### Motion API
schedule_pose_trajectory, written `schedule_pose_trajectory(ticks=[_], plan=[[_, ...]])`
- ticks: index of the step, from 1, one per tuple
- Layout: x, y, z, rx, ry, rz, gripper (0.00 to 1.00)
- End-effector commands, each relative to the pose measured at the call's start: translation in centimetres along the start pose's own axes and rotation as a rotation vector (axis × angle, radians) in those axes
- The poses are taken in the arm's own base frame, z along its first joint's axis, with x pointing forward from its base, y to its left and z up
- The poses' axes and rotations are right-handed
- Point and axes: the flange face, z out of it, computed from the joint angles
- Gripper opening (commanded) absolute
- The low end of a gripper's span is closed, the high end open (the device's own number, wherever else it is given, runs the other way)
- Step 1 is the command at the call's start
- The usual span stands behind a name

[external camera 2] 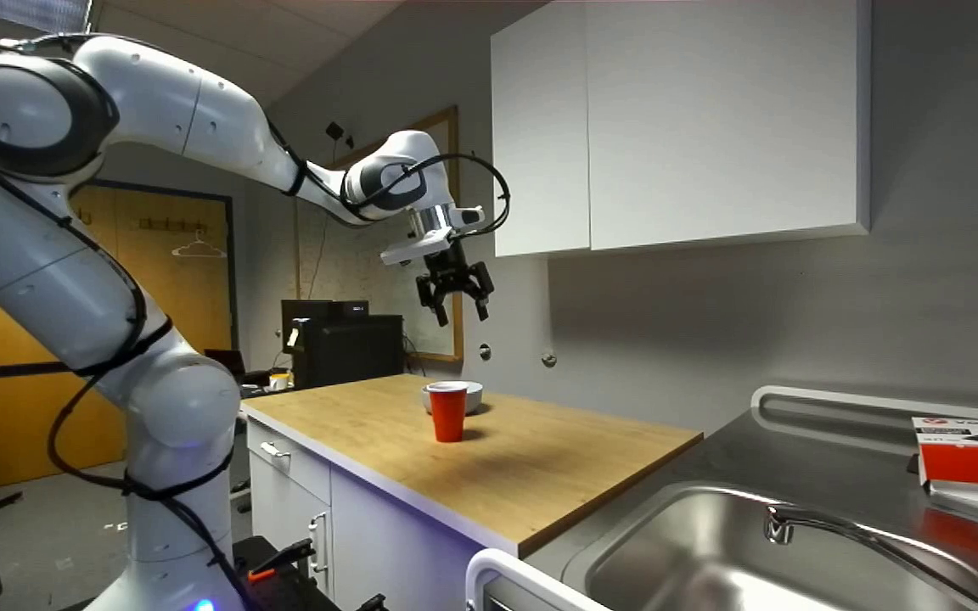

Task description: Pick up the orange cup from the table and pour its contents in the bowl.

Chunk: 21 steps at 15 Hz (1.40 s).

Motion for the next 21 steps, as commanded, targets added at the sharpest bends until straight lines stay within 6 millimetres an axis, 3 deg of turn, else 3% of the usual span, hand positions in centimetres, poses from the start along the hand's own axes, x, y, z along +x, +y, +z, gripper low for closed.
schedule_pose_trajectory(ticks=[1, 4, 14, 17, 21], plan=[[0.6, 0.1, 0.5, 0.006, -0.008, 0.01, 1.0], [2.4, -0.2, 2.4, 0.05, -0.032, 0.021, 1.0], [10.9, -4.6, 11.9, 0.206, -0.187, 0.144, 1.0], [12.5, -5.0, 14.7, 0.225, -0.236, 0.239, 1.0], [13.1, -5.6, 18.0, 0.259, -0.335, 0.308, 1.0]])
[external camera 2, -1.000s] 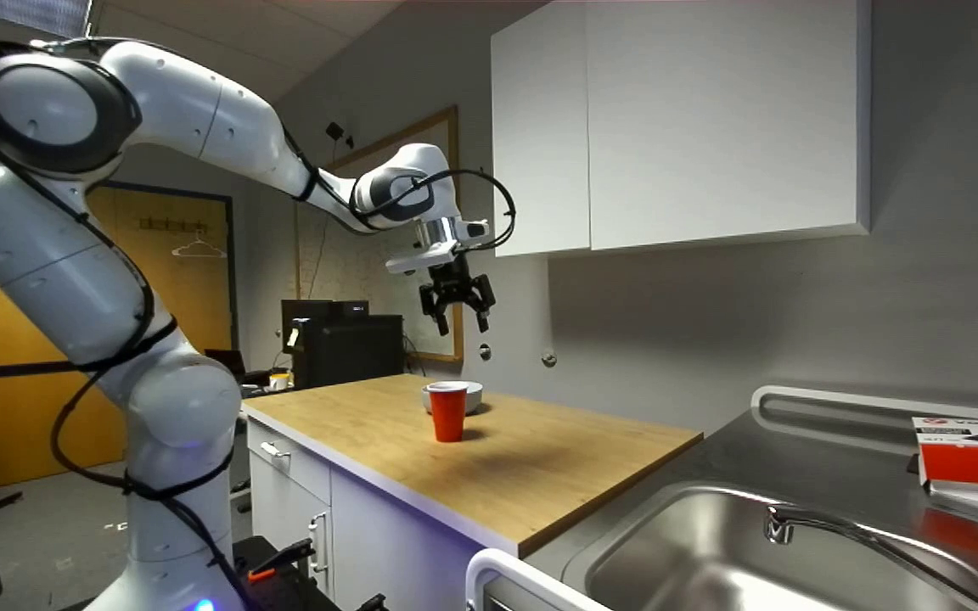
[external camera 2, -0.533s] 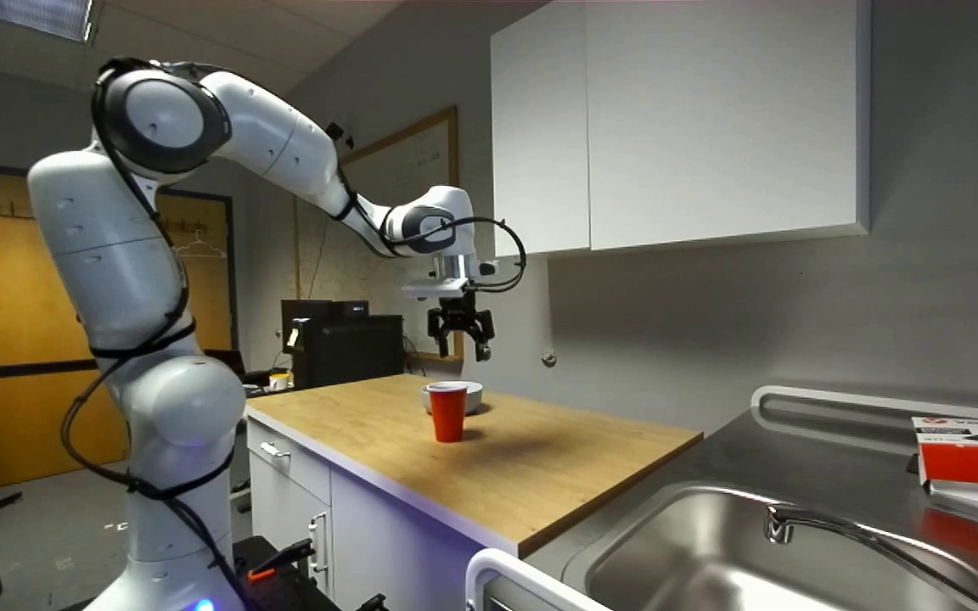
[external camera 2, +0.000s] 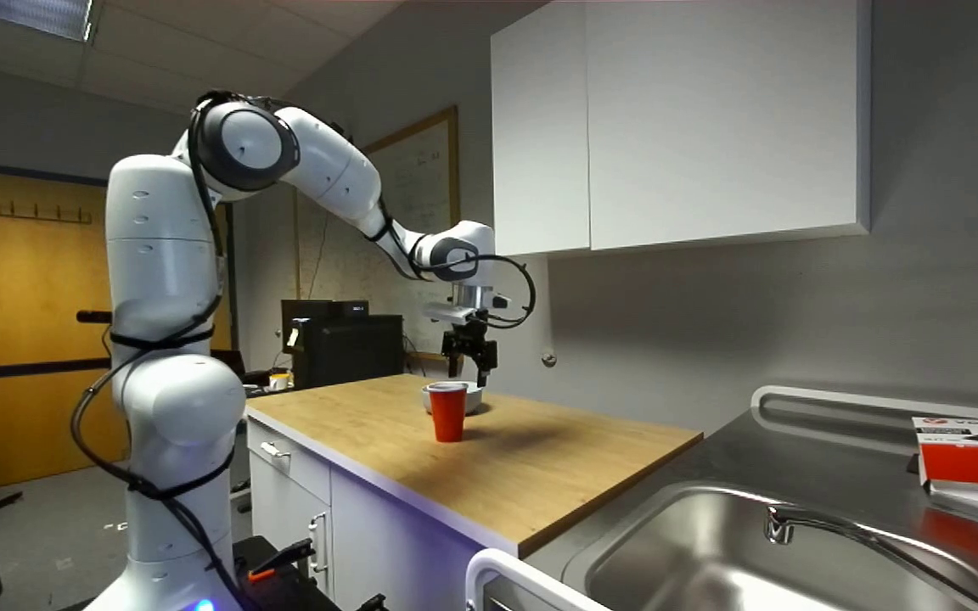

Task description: Pick up the orange cup from the table and pour its contents in the bowl.

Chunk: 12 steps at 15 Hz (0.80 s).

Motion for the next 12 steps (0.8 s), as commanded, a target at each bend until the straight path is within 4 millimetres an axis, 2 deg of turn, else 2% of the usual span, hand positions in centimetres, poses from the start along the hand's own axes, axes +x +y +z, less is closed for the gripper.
schedule_pose_trajectory(ticks=[1, 5, 6, 7, 8, 12], plan=[[1.8, -0.1, 1.6, 0.037, -0.087, 0.075, 1.0], [2.3, 0.5, 3.3, 0.063, -0.149, 0.113, 1.0], [2.4, 0.6, 3.4, 0.061, -0.158, 0.116, 0.75], [2.5, 0.7, 3.6, 0.06, -0.167, 0.119, 0.73], [2.6, 0.8, 3.7, 0.06, -0.173, 0.123, 0.67], [2.8, 1.1, 3.5, 0.06, -0.185, 0.134, 0.34]])
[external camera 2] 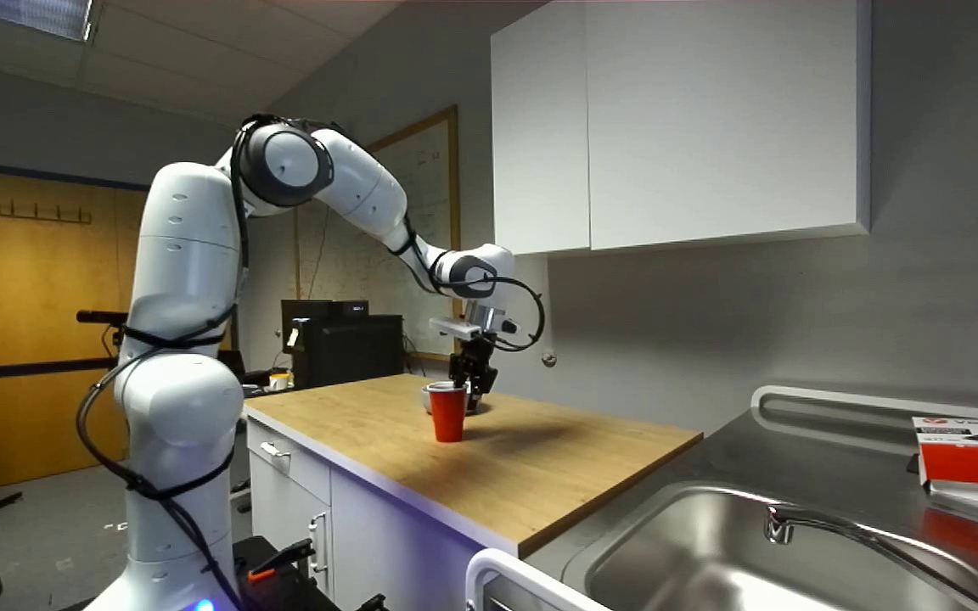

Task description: Pick up the orange cup from the table and pour its contents in the bowl.

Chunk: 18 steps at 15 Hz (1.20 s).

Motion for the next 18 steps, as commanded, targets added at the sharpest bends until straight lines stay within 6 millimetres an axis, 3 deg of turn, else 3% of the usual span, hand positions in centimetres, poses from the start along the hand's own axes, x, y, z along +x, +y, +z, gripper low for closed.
schedule_pose_trajectory(ticks=[1, 4, 6, 13, 18], plan=[[0.6, -0.1, -1.1, 0.016, -0.013, 0.032, 0.27], [0.7, 0.0, -1.4, 0.023, -0.011, 0.043, 0.05], [0.7, 0.1, -1.6, 0.028, -0.009, 0.049, 0.0], [1.0, -1.5, -3.2, 0.013, 0.009, 0.042, 0.02], [3.0, -6.8, -6.6, -0.043, 0.079, 0.012, 0.02]])
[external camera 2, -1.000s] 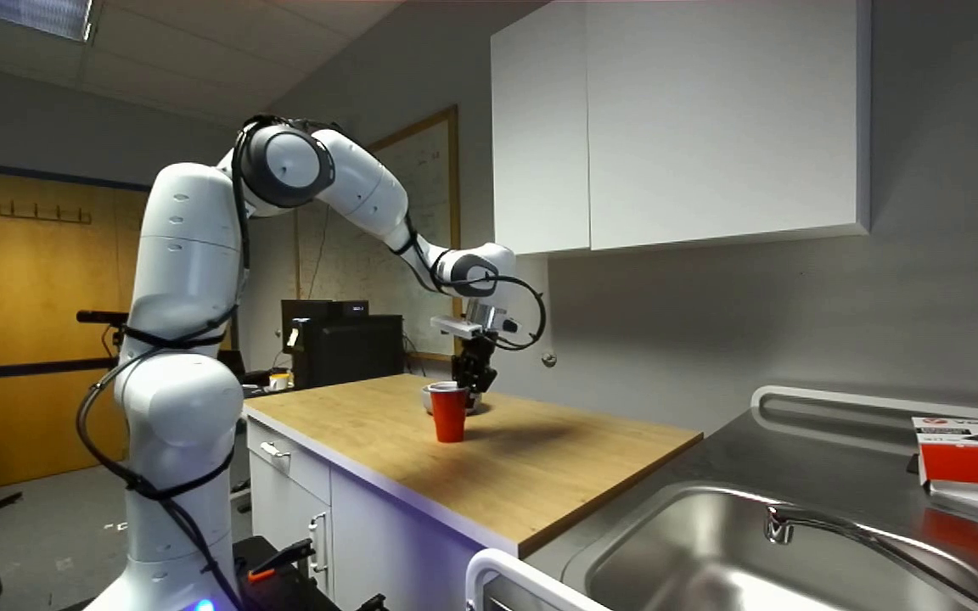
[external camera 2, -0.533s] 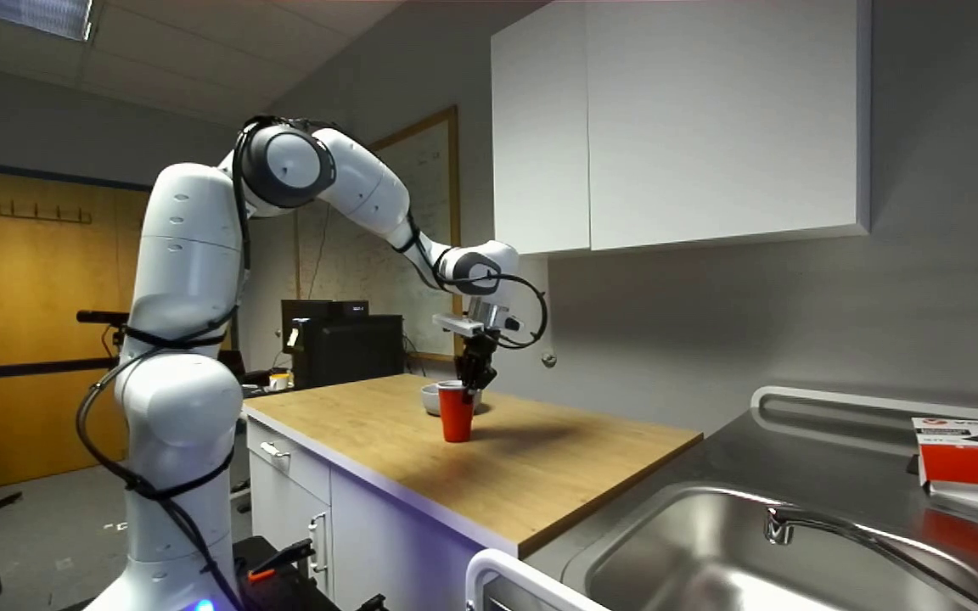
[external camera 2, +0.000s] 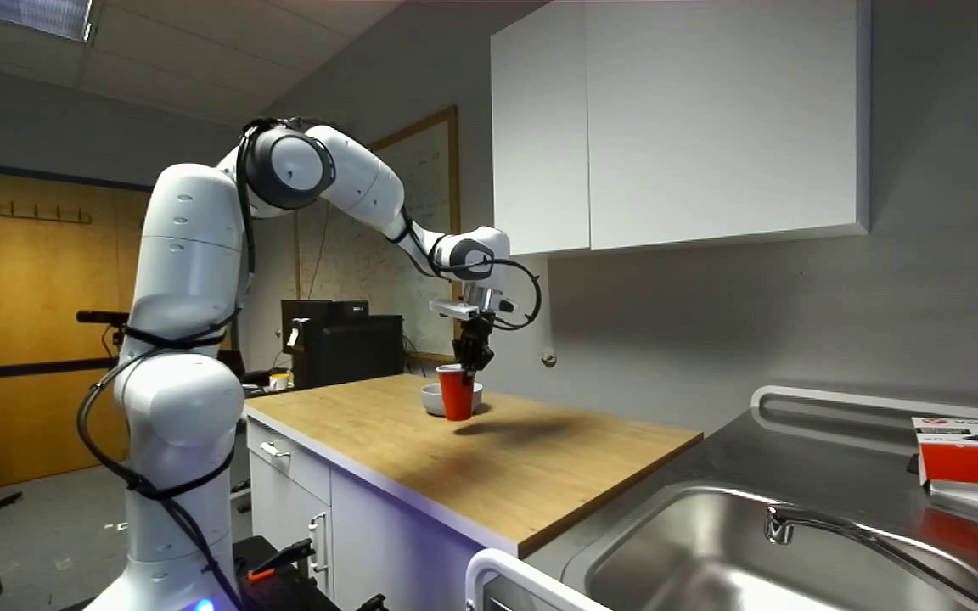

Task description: Pick up the orange cup from the table and pour its contents in the bowl.

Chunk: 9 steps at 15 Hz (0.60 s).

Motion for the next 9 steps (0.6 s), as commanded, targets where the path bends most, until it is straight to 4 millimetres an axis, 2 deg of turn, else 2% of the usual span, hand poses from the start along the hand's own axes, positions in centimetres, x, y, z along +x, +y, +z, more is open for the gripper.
schedule_pose_trajectory(ticks=[1, 5, 9], plan=[[1.9, -4.4, -2.8, -0.061, 0.031, -0.01, 0.02], [4.1, -8.3, -3.5, -0.156, 0.043, -0.028, 0.02], [6.5, -11.1, -2.7, -0.324, 0.058, -0.039, 0.02]])
